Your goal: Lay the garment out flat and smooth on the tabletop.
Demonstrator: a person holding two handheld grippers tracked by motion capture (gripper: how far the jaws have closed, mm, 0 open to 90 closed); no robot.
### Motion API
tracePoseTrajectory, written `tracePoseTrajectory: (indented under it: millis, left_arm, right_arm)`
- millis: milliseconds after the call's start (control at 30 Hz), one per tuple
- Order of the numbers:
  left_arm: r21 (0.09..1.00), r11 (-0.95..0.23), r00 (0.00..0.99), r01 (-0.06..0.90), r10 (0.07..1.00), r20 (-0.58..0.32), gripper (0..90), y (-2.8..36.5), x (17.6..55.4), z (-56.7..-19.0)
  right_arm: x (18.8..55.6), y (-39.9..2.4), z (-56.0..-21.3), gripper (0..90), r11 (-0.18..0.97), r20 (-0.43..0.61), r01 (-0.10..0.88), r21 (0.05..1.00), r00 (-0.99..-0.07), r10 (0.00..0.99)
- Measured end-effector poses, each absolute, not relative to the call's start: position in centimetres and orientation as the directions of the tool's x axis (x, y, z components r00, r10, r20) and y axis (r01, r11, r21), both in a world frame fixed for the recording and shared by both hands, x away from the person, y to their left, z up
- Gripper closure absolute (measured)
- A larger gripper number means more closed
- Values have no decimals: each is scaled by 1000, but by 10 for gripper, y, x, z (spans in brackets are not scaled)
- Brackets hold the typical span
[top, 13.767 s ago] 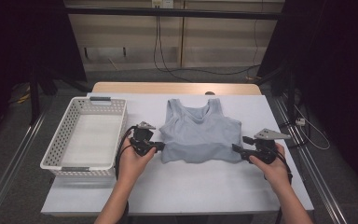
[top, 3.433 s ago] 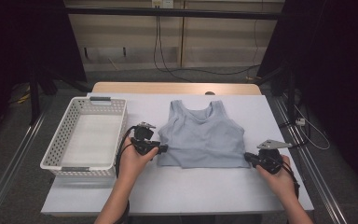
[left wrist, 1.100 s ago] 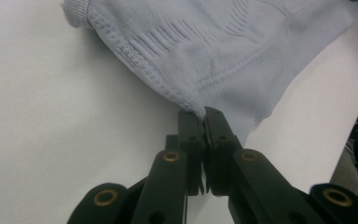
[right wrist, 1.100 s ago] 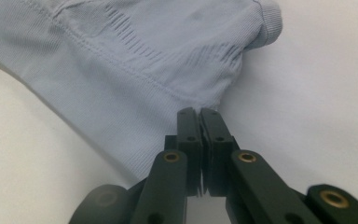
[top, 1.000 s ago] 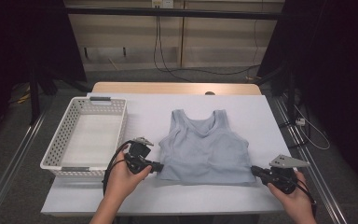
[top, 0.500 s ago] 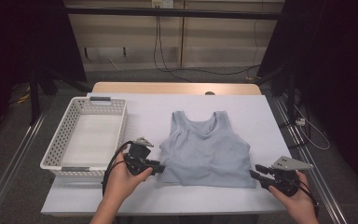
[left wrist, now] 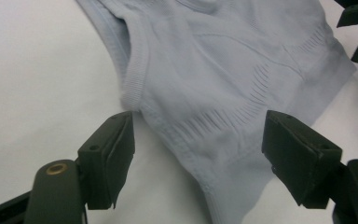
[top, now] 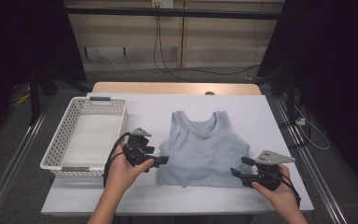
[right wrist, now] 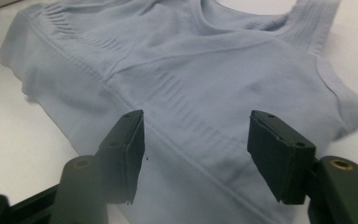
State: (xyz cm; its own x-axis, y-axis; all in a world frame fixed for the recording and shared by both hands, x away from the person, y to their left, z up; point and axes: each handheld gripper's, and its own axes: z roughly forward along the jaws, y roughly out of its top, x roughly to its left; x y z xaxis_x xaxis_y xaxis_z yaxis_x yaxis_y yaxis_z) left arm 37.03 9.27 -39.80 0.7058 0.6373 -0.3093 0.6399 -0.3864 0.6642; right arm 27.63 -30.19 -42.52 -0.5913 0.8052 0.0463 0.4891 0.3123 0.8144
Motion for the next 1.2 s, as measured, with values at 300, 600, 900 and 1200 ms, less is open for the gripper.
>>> tracePoseTrajectory:
  millis: [300, 600, 900, 1200]
  left_arm:
    - [664, -372, 690, 648, 656, -305, 207, 96, 382, -398]
    - [669, -357, 679, 652, 667, -306, 189, 100, 392, -396]
    - [666, -358, 679, 654, 667, -307, 183, 101, 400, -394]
    - [672, -358, 683, 649, 663, -306, 176, 97, 409, -389]
  right_arm:
    - [288, -279, -425, 304, 315, 73, 467, 826, -643, 763]
    - [294, -257, -426, 260, 334, 77, 449, 829, -683, 726]
    - [296, -245, -429, 210, 351, 83, 451, 821, -702, 708]
    - [298, -232, -429, 167, 382, 66, 435, 815, -725, 686]
